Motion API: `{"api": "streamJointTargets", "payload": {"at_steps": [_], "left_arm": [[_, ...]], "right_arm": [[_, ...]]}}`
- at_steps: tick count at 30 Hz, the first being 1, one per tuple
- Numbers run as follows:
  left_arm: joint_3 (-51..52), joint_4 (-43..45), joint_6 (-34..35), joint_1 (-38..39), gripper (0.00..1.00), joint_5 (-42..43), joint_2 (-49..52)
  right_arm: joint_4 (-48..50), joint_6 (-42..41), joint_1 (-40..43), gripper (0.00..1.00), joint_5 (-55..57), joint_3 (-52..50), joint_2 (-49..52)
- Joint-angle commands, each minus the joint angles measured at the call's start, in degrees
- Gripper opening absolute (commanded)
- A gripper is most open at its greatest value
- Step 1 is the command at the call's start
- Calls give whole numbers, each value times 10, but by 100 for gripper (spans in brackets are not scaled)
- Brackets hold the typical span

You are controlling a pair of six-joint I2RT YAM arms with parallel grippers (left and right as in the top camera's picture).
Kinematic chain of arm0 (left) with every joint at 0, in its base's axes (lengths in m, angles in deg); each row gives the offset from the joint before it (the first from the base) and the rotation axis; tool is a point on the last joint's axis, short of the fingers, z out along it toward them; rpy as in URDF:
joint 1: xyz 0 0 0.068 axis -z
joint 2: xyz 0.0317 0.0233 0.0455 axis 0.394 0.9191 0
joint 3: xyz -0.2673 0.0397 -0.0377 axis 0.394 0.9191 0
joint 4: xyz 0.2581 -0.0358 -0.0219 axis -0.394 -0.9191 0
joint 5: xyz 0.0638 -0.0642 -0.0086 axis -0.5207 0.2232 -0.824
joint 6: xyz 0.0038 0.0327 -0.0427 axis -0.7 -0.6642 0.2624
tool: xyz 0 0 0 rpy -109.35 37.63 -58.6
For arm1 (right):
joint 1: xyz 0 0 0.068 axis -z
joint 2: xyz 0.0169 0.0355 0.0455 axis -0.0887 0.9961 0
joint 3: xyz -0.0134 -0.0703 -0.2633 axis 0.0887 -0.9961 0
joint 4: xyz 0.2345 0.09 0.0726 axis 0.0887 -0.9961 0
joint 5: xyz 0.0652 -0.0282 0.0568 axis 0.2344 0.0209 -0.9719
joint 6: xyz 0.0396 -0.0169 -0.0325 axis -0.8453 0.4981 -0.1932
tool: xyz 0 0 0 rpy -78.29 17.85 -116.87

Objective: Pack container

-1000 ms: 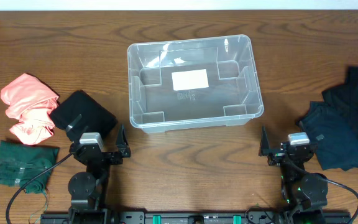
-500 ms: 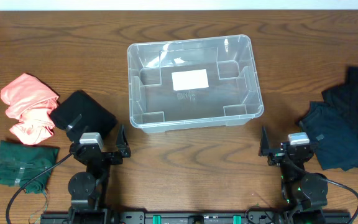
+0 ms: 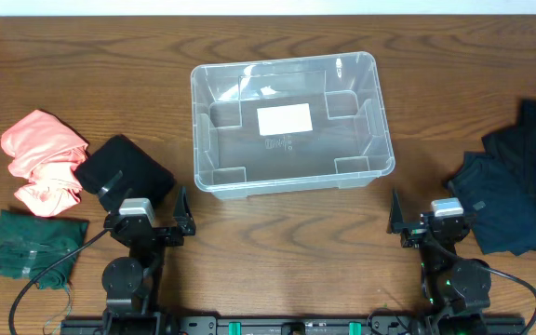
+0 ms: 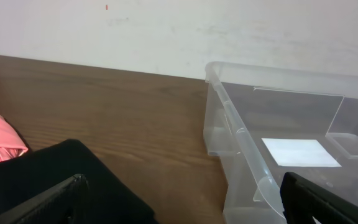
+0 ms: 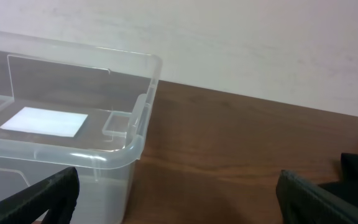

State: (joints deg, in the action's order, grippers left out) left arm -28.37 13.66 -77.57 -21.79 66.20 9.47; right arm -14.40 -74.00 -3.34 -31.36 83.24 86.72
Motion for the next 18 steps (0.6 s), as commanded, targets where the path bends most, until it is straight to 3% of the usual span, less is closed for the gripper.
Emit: {"api": "streamJointTargets", "payload": {"at_steps": [1, 18], "left_arm": [[12, -16, 4, 3, 98, -4, 1], [12, -16, 4, 3, 98, -4, 1]], "right_arm": [[-2, 6, 3, 99, -1, -1, -2], [-3, 6, 3, 99, -5, -1, -2]]}}
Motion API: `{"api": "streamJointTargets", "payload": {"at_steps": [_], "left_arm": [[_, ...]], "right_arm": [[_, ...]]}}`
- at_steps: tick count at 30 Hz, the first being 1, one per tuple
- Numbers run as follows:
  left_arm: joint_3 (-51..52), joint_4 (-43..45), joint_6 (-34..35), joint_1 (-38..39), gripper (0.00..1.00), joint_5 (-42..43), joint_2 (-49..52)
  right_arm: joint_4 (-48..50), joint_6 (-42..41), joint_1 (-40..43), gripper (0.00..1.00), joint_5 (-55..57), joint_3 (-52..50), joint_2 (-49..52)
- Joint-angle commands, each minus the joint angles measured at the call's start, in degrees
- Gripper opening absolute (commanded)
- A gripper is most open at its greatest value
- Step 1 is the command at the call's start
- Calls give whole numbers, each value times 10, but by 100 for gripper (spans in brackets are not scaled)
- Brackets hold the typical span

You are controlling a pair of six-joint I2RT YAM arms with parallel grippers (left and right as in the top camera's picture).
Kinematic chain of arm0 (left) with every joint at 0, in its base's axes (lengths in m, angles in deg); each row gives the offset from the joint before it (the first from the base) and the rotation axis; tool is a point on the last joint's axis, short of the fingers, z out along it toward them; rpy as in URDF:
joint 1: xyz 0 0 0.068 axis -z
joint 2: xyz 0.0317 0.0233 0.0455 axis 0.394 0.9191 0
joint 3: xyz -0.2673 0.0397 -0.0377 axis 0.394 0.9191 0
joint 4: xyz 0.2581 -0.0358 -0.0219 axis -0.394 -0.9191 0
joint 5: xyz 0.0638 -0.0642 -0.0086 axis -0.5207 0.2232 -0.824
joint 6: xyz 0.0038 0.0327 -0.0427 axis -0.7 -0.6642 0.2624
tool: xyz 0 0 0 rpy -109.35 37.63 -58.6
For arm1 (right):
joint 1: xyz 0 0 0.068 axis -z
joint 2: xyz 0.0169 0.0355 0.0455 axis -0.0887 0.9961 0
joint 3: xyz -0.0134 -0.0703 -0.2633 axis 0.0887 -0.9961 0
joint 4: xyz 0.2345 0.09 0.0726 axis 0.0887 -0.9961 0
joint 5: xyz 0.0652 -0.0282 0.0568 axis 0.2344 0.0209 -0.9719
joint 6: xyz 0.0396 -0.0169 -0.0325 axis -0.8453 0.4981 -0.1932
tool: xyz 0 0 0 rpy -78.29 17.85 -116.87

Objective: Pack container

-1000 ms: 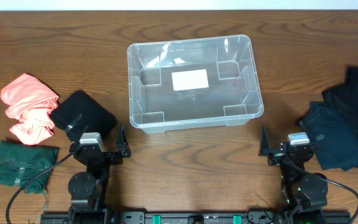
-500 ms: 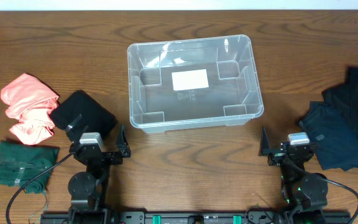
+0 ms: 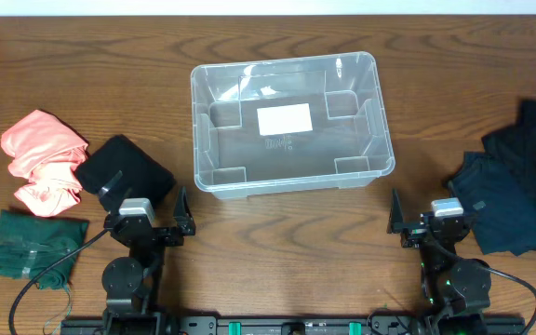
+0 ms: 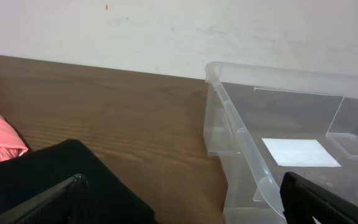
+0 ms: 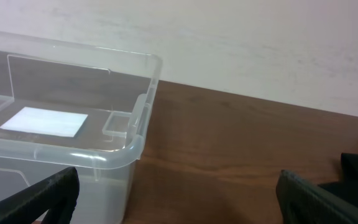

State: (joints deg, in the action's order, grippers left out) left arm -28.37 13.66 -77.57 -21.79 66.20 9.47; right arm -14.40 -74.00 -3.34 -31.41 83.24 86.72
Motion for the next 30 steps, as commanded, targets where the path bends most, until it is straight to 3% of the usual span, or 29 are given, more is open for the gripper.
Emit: {"api": "streamJointTargets", "payload": {"at_steps": [1, 7, 15, 25, 30], "left_arm": [[12, -16, 4, 3, 98, -5, 1], [-3, -22, 33, 3, 98, 3, 1], [-198, -135, 45, 3, 98, -2, 56], [-551, -439, 41, 3, 98, -34, 404], [-650, -537, 41, 3, 98, -34, 526]], "right_arm": [[-3, 2, 3, 99, -6, -1, -2], [-1, -97, 3, 99, -15, 4, -2], [-19, -68, 3, 99, 23, 110, 45], [-186, -45, 14, 99, 47, 448, 452], [-320, -43, 26, 99, 37, 614, 655]]}}
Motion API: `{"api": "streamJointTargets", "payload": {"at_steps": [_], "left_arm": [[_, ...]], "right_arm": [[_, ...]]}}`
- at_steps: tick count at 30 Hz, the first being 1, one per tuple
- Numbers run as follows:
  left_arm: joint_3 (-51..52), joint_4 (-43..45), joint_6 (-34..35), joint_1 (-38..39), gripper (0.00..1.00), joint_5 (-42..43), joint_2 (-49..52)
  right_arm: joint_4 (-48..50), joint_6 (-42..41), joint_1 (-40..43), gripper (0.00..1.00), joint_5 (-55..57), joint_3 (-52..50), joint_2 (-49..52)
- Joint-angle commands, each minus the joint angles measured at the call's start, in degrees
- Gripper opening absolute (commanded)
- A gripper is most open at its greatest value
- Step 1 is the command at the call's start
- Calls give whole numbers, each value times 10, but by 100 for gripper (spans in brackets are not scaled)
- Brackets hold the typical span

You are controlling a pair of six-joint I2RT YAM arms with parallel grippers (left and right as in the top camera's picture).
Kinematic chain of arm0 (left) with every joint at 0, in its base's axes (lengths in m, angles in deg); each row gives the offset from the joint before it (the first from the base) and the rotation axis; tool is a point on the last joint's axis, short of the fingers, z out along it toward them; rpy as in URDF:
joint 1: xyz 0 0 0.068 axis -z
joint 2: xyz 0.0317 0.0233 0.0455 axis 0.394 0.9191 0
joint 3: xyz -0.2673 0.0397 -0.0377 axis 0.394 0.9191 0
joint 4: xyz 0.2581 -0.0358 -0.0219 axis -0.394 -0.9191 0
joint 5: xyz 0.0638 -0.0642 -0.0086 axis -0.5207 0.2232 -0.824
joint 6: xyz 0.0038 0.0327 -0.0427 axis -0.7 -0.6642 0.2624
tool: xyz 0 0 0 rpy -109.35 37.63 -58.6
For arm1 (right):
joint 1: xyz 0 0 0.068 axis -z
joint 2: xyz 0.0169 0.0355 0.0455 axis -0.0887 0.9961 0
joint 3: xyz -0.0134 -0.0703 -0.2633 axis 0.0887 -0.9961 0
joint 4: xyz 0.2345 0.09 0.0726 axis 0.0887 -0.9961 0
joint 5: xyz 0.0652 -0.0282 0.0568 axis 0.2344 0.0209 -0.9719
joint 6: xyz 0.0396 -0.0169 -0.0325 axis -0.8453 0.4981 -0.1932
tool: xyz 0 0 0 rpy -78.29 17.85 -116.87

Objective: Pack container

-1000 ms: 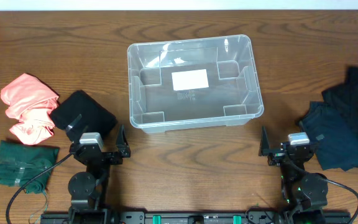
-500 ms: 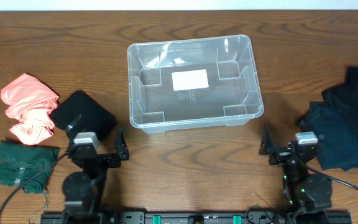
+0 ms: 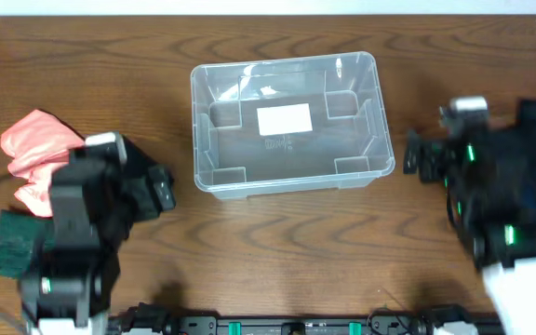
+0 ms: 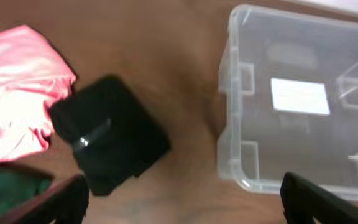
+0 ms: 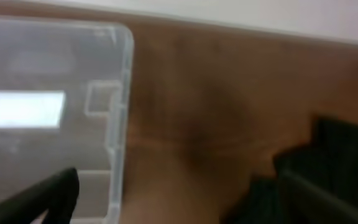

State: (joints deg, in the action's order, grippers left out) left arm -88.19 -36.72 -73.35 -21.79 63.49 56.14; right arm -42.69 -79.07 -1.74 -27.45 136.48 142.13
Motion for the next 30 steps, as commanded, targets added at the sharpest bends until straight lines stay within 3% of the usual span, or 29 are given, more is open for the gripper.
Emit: {"api": "streamJointTargets", "payload": {"at_steps": [1, 2, 6, 8, 13, 18, 30], "left_arm": [[-57, -38, -1, 3, 98, -7, 75], [-58, -39, -1, 3, 98, -7, 87], [-57, -45, -1, 3, 98, -7, 126], [-57, -47, -1, 3, 98, -7, 138], [-58, -47, -1, 3, 98, -7, 150], [-57, -47, -1, 3, 98, -7, 150], [-57, -55, -1, 3, 98, -7, 150]], "right_arm": [[-42, 9, 10, 99, -2, 100, 130], [-41, 18, 10, 99, 3, 113, 160], [-14, -10, 18, 48, 57, 120, 247], [-5, -28, 20, 35, 64, 120, 282], [26, -21, 16, 35, 22, 120, 358], [56, 12, 7, 43, -91, 120, 407], [121, 6, 4, 48, -207, 120, 413]]}}
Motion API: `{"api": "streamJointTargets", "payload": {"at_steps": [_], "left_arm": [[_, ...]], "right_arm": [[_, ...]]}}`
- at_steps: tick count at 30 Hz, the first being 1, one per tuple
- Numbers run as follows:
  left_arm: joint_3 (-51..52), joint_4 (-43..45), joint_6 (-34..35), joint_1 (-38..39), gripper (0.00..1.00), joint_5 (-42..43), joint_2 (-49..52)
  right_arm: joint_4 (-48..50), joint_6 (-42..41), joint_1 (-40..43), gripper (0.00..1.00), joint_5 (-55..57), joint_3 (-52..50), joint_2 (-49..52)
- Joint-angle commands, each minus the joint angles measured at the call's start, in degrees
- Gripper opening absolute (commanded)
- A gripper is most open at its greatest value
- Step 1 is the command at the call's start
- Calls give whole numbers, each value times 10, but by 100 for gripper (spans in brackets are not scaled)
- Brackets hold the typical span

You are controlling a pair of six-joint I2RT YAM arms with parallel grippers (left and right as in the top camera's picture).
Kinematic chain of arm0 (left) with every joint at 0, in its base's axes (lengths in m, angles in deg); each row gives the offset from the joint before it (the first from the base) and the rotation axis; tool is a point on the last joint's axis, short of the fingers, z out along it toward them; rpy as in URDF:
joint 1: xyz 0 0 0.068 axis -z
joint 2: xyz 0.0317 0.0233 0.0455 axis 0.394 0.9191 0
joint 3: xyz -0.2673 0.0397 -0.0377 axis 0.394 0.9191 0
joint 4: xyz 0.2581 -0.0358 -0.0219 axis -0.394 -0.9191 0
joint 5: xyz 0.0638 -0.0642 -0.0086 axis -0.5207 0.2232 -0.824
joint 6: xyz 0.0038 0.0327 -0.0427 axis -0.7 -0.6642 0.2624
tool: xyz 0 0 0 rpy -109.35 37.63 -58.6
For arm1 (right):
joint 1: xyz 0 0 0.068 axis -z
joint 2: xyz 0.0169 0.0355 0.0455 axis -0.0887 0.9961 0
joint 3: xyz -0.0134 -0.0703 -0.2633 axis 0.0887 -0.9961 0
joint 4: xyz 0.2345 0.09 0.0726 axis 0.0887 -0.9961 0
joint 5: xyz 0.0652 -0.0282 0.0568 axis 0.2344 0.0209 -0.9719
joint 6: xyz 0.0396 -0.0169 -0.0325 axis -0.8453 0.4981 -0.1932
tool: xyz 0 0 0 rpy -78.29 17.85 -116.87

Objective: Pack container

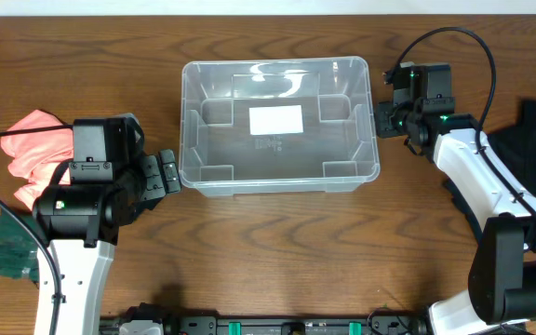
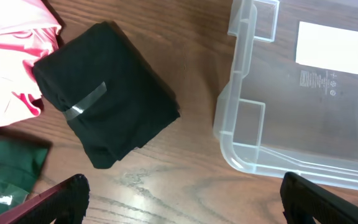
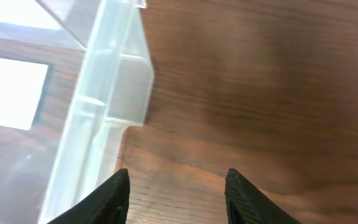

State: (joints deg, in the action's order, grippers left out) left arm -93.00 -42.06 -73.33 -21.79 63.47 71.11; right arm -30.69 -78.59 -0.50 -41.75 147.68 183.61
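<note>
A clear plastic bin (image 1: 277, 189) stands empty on the wooden table, a white label on its floor. My left gripper (image 2: 182, 200) hangs open above bare wood, between the bin's front-left corner (image 2: 229, 149) and a folded black garment (image 2: 104, 121) with a strip of tape. A pink cloth (image 1: 35, 154) and a green cloth (image 2: 5, 168) lie further left. My right gripper (image 3: 178, 198) is open over the table just outside the bin's right wall (image 3: 114, 81), holding nothing.
A pile of dark clothes lies at the right edge, past my right arm (image 1: 473, 167). My left arm (image 1: 87, 200) covers most of the black garment from above. The wall runs along the table's far side.
Both arms have moved. The left gripper now looks down between the black garment and the bin. The right gripper is by the bin's right wall, its jaw gap narrower. The bin sits slightly further left.
Both grippers first rested open at the table's near edge, facing the bin, and stayed so. Then both arms were raised and reaching out, left toward the clothes, right toward the dark pile. Now they flank the bin, both holding nothing.
</note>
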Motion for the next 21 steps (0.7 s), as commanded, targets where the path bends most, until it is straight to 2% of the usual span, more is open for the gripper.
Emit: {"api": "streamJointTargets", "payload": {"at_steps": [1, 4, 11, 15, 18, 20, 21], "left_arm": [[-9, -2, -1, 3, 98, -6, 0], [-9, -2, -1, 3, 98, -6, 0], [-9, -2, -1, 3, 98, -6, 0], [-9, -3, -1, 3, 98, -6, 0], [-9, -4, -1, 3, 98, -6, 0], [-9, -4, -1, 3, 98, -6, 0], [-9, -4, -1, 3, 98, -6, 0]], "right_arm": [[1, 2, -9, 48, -76, 8, -2], [4, 5, -9, 48, -105, 8, -2], [19, 1, -6, 63, -87, 8, -2], [-40, -68, 2, 68, 118, 8, -25], [-124, -120, 4, 73, 336, 8, -64], [-176, -139, 4, 89, 428, 8, -84], [-204, -129, 5, 93, 442, 8, -90]]}}
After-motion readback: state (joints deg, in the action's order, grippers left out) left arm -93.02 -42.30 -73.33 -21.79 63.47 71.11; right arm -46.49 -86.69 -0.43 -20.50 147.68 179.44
